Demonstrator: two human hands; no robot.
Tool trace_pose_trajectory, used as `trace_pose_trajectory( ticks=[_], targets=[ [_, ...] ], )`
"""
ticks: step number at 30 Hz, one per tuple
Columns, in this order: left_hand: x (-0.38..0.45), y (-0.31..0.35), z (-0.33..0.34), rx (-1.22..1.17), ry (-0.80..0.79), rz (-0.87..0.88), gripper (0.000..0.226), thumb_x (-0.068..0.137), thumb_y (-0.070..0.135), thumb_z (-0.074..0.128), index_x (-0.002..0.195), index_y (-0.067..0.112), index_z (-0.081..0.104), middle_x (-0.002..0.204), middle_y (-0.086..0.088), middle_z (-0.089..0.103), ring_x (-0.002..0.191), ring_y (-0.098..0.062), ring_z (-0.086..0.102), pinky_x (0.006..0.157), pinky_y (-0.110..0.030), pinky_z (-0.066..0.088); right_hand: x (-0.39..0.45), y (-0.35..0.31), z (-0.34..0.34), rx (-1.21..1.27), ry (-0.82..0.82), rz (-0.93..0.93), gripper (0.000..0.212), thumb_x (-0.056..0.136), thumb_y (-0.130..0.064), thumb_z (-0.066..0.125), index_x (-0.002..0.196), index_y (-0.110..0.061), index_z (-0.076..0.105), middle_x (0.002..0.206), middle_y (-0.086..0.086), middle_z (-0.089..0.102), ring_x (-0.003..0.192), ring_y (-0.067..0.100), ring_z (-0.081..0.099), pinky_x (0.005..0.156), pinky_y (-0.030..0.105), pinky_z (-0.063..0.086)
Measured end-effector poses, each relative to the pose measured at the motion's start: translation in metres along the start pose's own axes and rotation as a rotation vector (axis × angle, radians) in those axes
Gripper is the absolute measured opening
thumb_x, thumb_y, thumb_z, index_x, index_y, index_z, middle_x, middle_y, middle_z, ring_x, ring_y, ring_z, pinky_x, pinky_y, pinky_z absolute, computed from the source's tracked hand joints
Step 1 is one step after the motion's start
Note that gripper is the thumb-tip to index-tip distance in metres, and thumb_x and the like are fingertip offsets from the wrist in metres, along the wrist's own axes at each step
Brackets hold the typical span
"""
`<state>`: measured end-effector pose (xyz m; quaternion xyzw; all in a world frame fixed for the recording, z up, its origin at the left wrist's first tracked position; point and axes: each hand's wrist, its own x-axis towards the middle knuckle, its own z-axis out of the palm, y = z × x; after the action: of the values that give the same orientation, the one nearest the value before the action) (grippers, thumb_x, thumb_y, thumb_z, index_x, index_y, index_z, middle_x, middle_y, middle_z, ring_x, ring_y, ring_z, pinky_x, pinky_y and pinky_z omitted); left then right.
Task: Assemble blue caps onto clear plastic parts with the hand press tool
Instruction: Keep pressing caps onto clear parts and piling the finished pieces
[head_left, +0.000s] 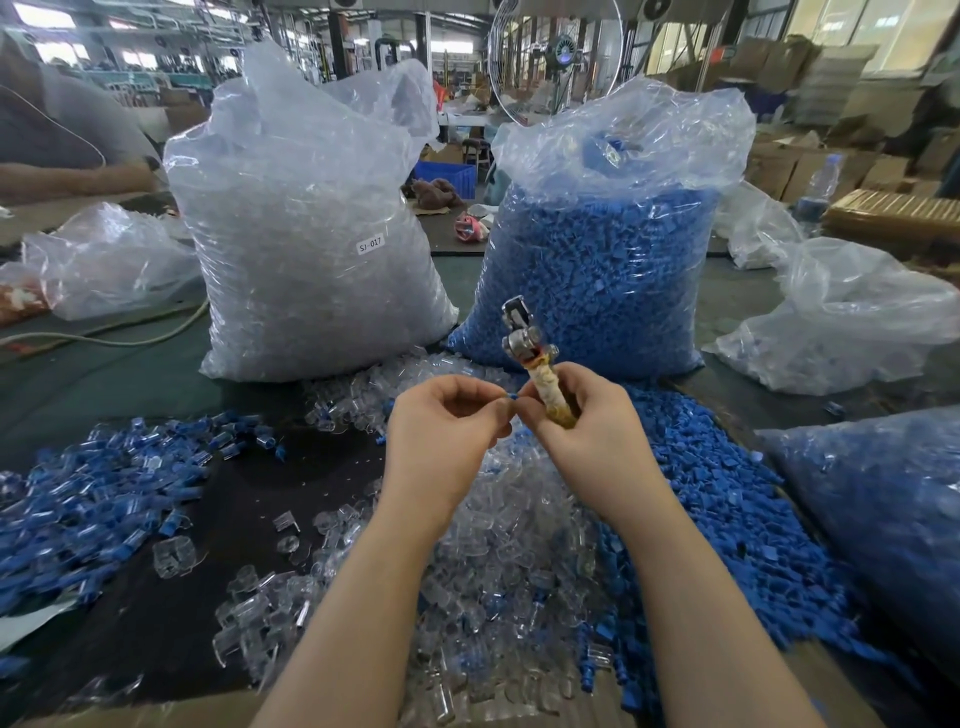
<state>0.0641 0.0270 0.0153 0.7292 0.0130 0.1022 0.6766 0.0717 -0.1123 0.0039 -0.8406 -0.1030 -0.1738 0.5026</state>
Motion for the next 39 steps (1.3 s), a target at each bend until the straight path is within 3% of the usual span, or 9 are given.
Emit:
trace_pose_trajectory(
  ticks=[9, 15, 19, 23, 29, 34, 39],
  targets=[
    [0.001, -0.002, -0.001, 0.014, -0.018, -0.009, 0.011, 0.082, 0.004, 0.076, 0.077, 0.012, 0.071, 0.065, -0.003, 0.072, 0.061, -0.010, 0.067, 0.067, -0.025, 0.057, -0.001, -0.004, -0.001, -0.082, -0.014, -0.027, 0.009, 0.089, -0.025, 0.070, 0.087, -0.020, 0.062, 0.069, -0.007, 0.061, 0.062, 0.007, 0.053, 0.060, 0.032, 0.045],
    [0.004, -0.001, -0.004, -0.073, -0.007, -0.008, 0.011, 0.086, 0.001, 0.070, 0.080, 0.011, 0.069, 0.064, 0.001, 0.070, 0.060, -0.007, 0.066, 0.061, -0.017, 0.054, -0.001, 0.000, -0.010, 0.076, -0.164, 0.077, 0.009, 0.090, -0.023, 0.067, 0.084, -0.025, 0.061, 0.065, -0.017, 0.058, 0.059, -0.001, 0.050, 0.055, 0.011, 0.040],
    [0.007, -0.001, -0.008, -0.196, 0.002, -0.019, 0.010, 0.087, -0.001, 0.067, 0.083, 0.008, 0.067, 0.064, 0.000, 0.067, 0.057, -0.005, 0.064, 0.060, -0.016, 0.054, -0.002, 0.006, -0.019, 0.036, -0.322, 0.151, 0.008, 0.088, -0.021, 0.067, 0.086, -0.018, 0.061, 0.074, 0.002, 0.058, 0.066, 0.011, 0.050, 0.066, 0.031, 0.043],
    [0.008, -0.002, -0.010, -0.222, -0.002, -0.004, 0.009, 0.088, 0.000, 0.066, 0.084, 0.009, 0.067, 0.064, 0.002, 0.067, 0.059, -0.005, 0.065, 0.060, -0.016, 0.053, -0.004, 0.007, -0.019, 0.032, -0.434, 0.178, 0.007, 0.087, -0.019, 0.067, 0.089, -0.017, 0.060, 0.076, -0.001, 0.057, 0.068, 0.013, 0.051, 0.068, 0.034, 0.042],
    [0.009, -0.004, -0.011, -0.207, -0.015, 0.002, 0.012, 0.088, -0.001, 0.066, 0.083, 0.010, 0.066, 0.063, 0.004, 0.068, 0.060, -0.006, 0.065, 0.060, -0.016, 0.053, -0.004, 0.007, -0.019, -0.040, -0.454, 0.148, 0.010, 0.087, -0.018, 0.066, 0.092, -0.013, 0.058, 0.077, 0.004, 0.056, 0.069, 0.015, 0.050, 0.068, 0.036, 0.041],
    [0.010, -0.005, -0.011, -0.193, -0.022, 0.014, 0.012, 0.089, -0.001, 0.065, 0.084, 0.010, 0.067, 0.064, 0.005, 0.069, 0.062, -0.006, 0.065, 0.062, -0.017, 0.053, -0.004, 0.005, -0.019, -0.070, -0.475, 0.167, 0.011, 0.087, -0.018, 0.063, 0.095, -0.015, 0.056, 0.075, -0.001, 0.054, 0.065, 0.011, 0.047, 0.065, 0.034, 0.039],
    [0.010, -0.004, -0.012, -0.204, -0.025, 0.025, 0.011, 0.089, -0.001, 0.064, 0.085, 0.009, 0.067, 0.067, 0.004, 0.069, 0.063, -0.007, 0.065, 0.064, -0.017, 0.054, -0.004, 0.002, -0.016, -0.160, -0.446, 0.142, 0.012, 0.085, -0.011, 0.057, 0.086, -0.023, 0.055, 0.066, -0.009, 0.051, 0.056, 0.005, 0.044, 0.057, 0.028, 0.037]
  ],
)
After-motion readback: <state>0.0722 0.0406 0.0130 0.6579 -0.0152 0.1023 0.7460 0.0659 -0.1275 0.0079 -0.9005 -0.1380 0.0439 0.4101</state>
